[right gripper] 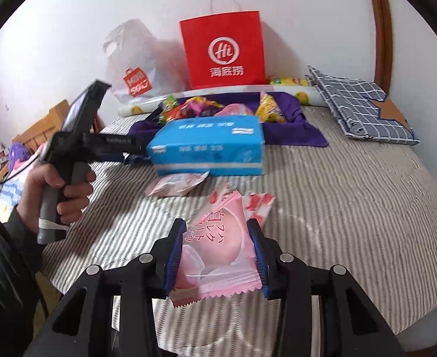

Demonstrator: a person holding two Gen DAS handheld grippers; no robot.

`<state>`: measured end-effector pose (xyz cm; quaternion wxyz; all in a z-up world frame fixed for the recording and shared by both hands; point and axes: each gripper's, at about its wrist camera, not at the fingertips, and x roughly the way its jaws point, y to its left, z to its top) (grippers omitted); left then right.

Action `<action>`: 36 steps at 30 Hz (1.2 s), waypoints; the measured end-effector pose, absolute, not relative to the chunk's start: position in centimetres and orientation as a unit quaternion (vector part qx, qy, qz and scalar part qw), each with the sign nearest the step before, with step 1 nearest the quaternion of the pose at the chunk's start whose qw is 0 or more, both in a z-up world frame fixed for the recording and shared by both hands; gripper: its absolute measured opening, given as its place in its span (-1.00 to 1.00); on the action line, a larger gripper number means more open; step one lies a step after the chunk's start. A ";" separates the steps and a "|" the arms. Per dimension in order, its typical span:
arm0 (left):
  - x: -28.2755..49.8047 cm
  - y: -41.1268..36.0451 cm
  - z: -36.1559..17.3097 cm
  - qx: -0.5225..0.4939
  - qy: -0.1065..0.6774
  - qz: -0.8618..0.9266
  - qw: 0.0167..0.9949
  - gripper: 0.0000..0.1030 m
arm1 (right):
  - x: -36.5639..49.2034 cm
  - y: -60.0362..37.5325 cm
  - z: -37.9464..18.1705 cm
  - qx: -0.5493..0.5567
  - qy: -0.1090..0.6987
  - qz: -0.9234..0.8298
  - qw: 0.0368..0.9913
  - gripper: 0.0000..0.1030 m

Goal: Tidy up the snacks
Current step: 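Lift pink packet with right gripper while left grasps blue snack packet, then carry blue packet in left and pink packet in right onto purple towel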

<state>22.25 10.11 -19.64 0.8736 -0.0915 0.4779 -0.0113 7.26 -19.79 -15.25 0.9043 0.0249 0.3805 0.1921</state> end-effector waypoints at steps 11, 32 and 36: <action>22.4 8.0 -20.2 -0.024 0.456 0.016 0.890 0.11 | 8.2 -21.5 -16.3 0.046 0.388 0.185 0.902 -0.23; 16.7 7.6 -17.2 -0.066 0.442 -0.043 0.894 0.00 | 9.4 -22.5 -13.7 0.043 0.370 0.142 0.917 -0.23; 16.0 7.0 -16.0 -0.072 0.434 -0.061 0.896 0.00 | 9.9 -22.1 -12.9 0.034 0.365 0.133 0.921 -0.23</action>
